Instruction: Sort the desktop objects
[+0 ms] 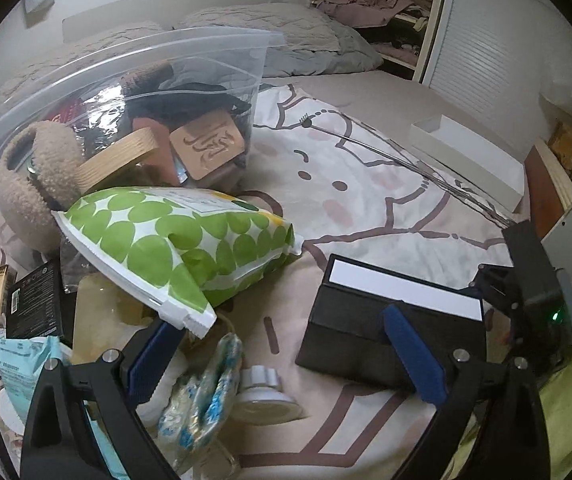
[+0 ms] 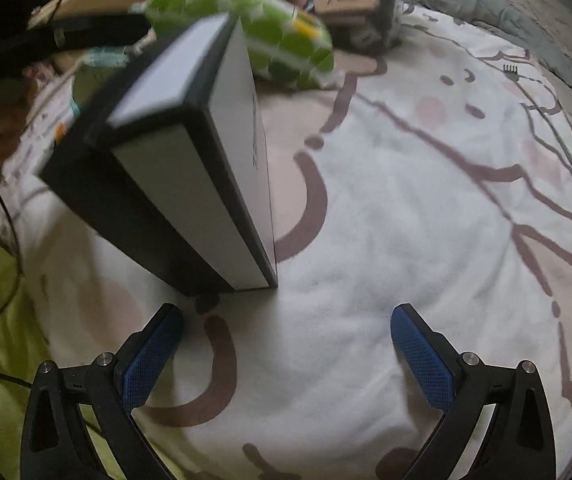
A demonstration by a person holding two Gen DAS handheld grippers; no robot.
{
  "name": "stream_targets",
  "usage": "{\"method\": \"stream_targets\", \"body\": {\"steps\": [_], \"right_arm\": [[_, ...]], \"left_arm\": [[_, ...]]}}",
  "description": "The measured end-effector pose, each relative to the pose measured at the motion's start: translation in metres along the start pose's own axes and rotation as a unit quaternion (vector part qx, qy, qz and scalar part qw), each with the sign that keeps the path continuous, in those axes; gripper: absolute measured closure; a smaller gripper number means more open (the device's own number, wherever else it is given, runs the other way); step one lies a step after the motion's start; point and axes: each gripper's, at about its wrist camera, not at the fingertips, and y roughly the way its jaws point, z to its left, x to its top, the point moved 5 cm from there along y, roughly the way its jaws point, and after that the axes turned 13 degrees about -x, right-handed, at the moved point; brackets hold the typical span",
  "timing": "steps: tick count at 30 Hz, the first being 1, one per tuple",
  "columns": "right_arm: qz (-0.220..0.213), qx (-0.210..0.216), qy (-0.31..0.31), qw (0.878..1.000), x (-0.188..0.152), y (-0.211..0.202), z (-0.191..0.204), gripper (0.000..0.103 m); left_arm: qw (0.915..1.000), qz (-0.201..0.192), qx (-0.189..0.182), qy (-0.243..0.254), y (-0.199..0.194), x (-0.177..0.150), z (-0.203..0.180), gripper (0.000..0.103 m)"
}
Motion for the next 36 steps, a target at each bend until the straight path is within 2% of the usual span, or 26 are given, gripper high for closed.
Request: {"method": "stream_targets", "body": {"steps": [5,13,15,21,22,23,24,26,27,29,31,36], "right_arm": [[-0.012,-0.006,-0.002,1.000,-0.003,0.001,0.002,0.000],[-0.008,-0.024,-0.013,1.000,-0.007,0.003,0.008,0.000],[-0.022,-0.033,-0.021,0.999,-0.005,-0.004,0.013,0.000],[-0.099,0.001,-0.038,0.994,0.012,-0.037,0.034,0.000],[-0.105,0.002,-0.031,0.994,0.016,-0.039,0.035,0.004],[-0.109,0.003,-0.024,0.994,0.020,-0.041,0.034,0.013],[-0.111,0.000,-0.016,0.994,0.023,-0.040,0.033,0.018],[-0.106,-0.005,-0.008,0.994,0.034,-0.036,0.025,0.033],[-0.101,0.001,-0.005,0.995,0.032,-0.033,0.022,0.035],[-0.100,0.012,-0.007,0.995,0.037,-0.032,0.021,0.047],[-0.104,0.017,-0.019,0.994,0.031,-0.035,0.024,0.052],[-0.106,0.023,-0.017,0.994,0.032,-0.036,0.025,0.052]], "left_arm": [[1.0000,0.003,0.002,0.008,0.006,0.000,-0.002,0.003],[1.0000,0.005,0.005,0.005,0.007,-0.002,-0.001,0.002],[1.0000,0.005,0.004,0.000,0.008,-0.003,0.001,0.002],[0.9999,0.004,-0.004,-0.013,0.010,-0.004,0.003,0.002],[0.9999,0.004,-0.006,-0.015,0.010,-0.004,0.004,0.002],[0.9998,0.003,-0.008,-0.017,0.010,-0.004,0.004,0.002],[0.9997,0.002,-0.012,-0.020,0.010,-0.004,0.004,0.002],[0.9993,0.004,-0.023,-0.031,0.010,-0.004,0.005,0.002],[0.9989,0.005,-0.029,-0.037,0.010,-0.004,0.006,0.002],[0.9975,0.010,-0.049,-0.049,0.012,-0.005,0.004,0.002],[0.9955,0.013,-0.072,-0.060,0.013,-0.005,0.002,0.004],[0.9870,0.014,-0.125,-0.100,0.012,-0.004,0.001,0.005]]}}
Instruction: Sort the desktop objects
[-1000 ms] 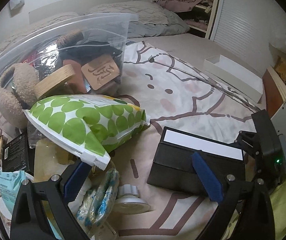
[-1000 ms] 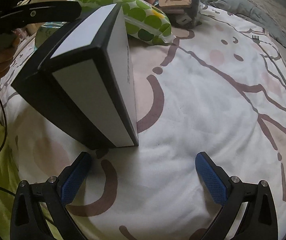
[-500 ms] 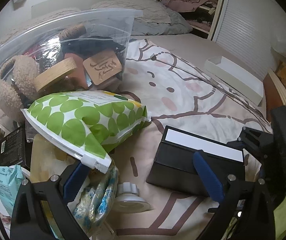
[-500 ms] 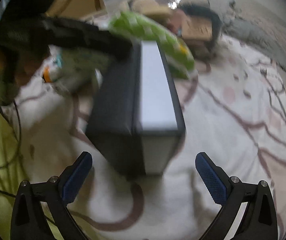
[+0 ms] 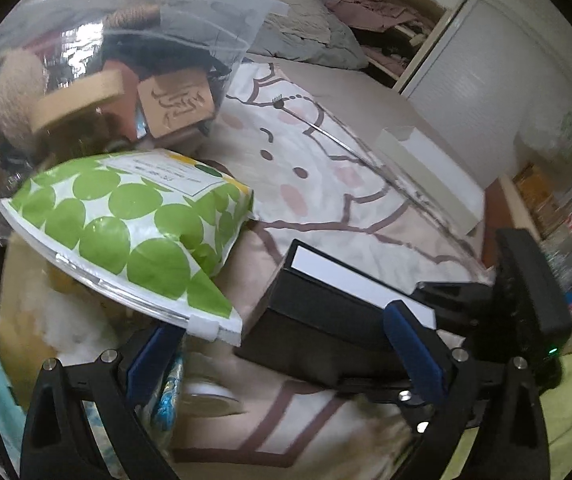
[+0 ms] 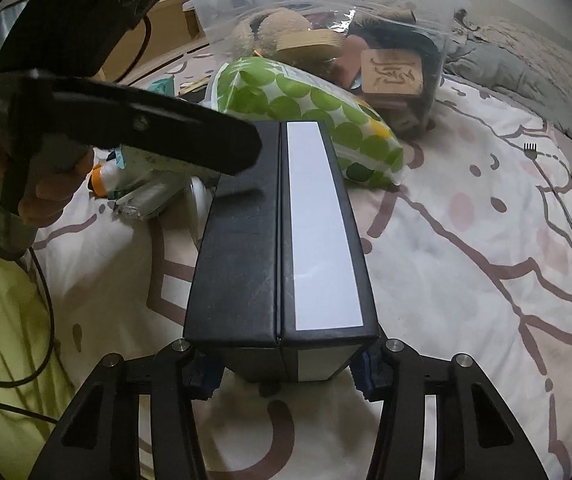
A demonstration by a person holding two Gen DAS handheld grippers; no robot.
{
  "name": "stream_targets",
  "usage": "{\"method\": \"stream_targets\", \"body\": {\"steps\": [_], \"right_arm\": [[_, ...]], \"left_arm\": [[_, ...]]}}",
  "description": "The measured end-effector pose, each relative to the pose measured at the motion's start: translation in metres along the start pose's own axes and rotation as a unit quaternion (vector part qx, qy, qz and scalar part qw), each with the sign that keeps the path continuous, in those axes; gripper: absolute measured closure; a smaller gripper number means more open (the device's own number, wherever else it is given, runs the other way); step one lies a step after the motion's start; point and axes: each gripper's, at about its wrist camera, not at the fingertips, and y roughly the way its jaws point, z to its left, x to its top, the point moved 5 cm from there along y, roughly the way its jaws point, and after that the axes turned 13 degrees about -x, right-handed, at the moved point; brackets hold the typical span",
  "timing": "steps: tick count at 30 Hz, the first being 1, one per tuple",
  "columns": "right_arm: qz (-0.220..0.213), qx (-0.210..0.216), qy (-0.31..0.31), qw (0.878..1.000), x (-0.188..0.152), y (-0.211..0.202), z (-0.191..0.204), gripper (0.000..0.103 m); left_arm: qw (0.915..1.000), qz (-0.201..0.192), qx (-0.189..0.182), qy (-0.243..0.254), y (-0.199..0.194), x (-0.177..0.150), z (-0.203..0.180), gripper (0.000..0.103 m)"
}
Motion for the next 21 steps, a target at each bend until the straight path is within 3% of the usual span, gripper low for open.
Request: {"method": "stream_targets", "body": {"steps": [4,14,21], "right_arm": [[-0.006,-0.004,-0.005,1.000,-0.001,-0.003,0.002,0.052],[0.000,0.000,-0.012,1.000,-0.002,-0.004,0.002,0.052],[0.000,0.008,-0.020,1.000,-0.004,-0.007,0.005,0.052]], "left_arm": [[0.9993,0.003,-0.029,-0.023,0.001,0.001,0.001,0.014],[0.9980,0.021,-0.051,-0.031,0.008,-0.003,0.000,0.014],[0.9937,0.042,-0.090,-0.052,0.019,-0.008,-0.001,0.015]]}}
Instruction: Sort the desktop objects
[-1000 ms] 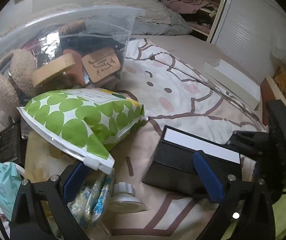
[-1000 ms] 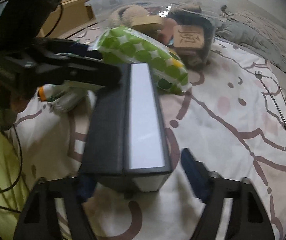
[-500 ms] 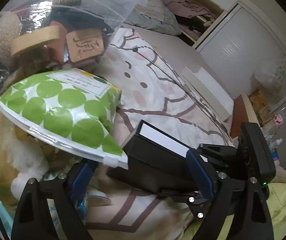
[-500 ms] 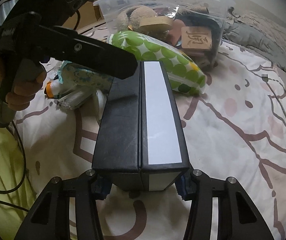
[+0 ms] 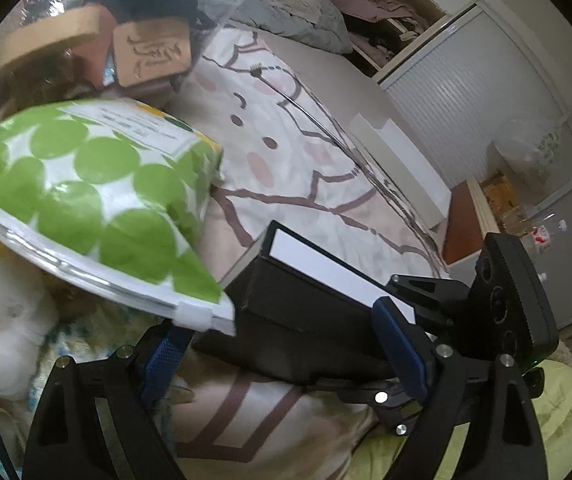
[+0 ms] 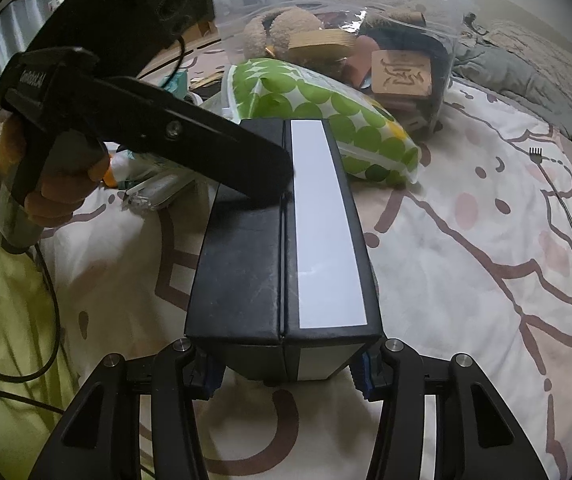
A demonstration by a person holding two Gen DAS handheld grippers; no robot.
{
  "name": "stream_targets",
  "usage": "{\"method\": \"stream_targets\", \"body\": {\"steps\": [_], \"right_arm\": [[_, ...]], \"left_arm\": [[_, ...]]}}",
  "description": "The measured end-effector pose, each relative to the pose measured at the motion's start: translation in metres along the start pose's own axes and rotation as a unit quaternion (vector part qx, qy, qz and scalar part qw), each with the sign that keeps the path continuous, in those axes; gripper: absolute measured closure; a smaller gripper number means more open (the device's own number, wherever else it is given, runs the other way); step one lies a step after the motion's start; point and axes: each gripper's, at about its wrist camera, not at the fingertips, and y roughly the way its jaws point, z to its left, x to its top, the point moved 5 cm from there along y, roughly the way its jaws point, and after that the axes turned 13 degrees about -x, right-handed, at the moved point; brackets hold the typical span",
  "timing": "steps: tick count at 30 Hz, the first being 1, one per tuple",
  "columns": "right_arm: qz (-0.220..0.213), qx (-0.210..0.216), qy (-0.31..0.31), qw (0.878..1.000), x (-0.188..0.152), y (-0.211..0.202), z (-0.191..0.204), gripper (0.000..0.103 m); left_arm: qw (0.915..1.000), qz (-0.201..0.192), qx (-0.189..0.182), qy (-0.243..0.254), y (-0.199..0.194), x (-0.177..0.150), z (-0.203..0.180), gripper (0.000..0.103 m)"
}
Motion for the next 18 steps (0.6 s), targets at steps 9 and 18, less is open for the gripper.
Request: {"method": "stream_targets", "body": {"steps": [9,18], "right_arm": [[-0.005,-0.001,-0.015,1.000,0.000,-0.010,0.003,0.053],[-0.038,-0.024,-0.019,0.999,0.008,-0.040,-0.001,0.053]], "left_arm": [[0.9997,0.009,-0.023,0.000,-0.004,-0.002,-0.012,0.016],[0.9995,-0.005,-0.029,0.009,-0.018,0.012,-0.042,0.016]]}}
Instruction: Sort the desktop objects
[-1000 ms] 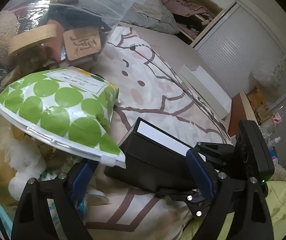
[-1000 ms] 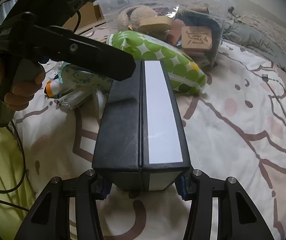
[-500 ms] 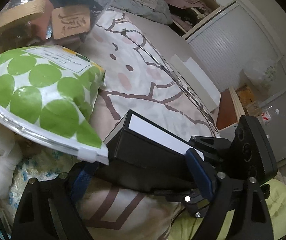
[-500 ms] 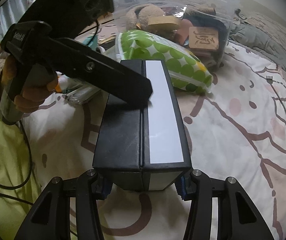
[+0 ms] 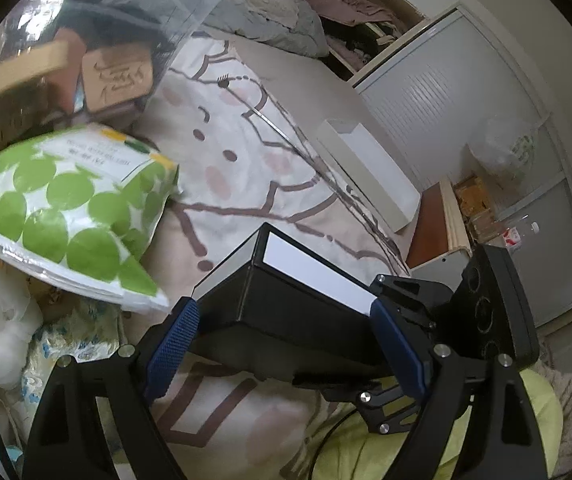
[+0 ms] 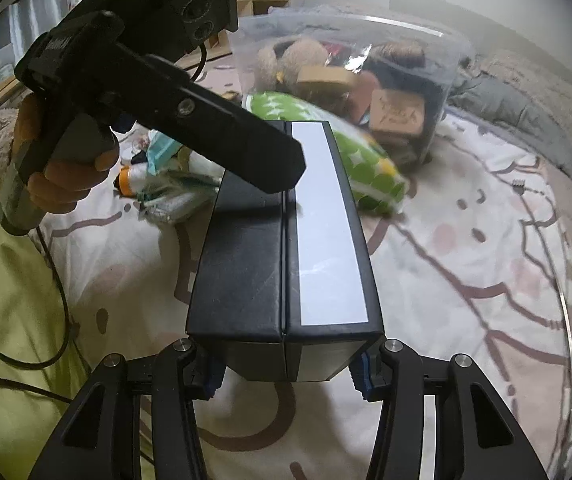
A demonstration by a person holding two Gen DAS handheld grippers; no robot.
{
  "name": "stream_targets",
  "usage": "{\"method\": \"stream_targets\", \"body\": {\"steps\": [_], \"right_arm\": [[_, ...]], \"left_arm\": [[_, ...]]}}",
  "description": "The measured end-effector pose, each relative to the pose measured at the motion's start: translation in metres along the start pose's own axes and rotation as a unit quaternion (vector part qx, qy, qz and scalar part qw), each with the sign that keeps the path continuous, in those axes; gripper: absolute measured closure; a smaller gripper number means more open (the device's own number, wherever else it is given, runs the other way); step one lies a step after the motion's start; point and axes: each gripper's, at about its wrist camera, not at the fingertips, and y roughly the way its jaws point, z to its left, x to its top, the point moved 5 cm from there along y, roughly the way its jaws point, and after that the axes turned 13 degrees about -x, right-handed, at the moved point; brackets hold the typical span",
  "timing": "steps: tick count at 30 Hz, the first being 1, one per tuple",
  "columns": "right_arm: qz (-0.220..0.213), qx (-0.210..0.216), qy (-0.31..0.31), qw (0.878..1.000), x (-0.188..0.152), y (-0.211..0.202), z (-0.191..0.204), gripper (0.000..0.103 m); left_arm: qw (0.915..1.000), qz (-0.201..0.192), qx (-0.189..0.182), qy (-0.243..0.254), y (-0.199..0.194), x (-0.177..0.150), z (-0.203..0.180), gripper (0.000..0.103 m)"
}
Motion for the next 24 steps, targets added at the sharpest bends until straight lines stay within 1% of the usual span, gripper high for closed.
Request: {"method": "stream_targets", "body": {"steps": [4,9,13,19,24], "right_arm": [[-0.024,-0.018,-0.003,1.000,0.008,-0.014,-0.002,0.053],[-0.054,-0.033,-0.006,0.998,0.023,-0.032,-0.003,0.053],[-0.077,-0.039,0.005,0.996,0.044,-0.044,-0.006,0.053],[-0.126,-0.041,0.037,0.990,0.077,-0.072,-0.015,0.053],[-0.159,-0.048,0.058,0.984,0.104,-0.096,-0.023,0.053]], "left_arm": [[0.9989,-0.013,0.026,0.035,-0.006,0.008,-0.021,0.016],[0.9973,-0.033,0.045,0.049,-0.020,0.020,-0.040,0.016],[0.9931,-0.061,0.071,0.071,-0.037,0.037,-0.060,0.016],[0.9862,-0.102,0.085,0.099,-0.068,0.067,-0.098,0.016],[0.9777,-0.128,0.105,0.129,-0.089,0.087,-0.127,0.016]]}}
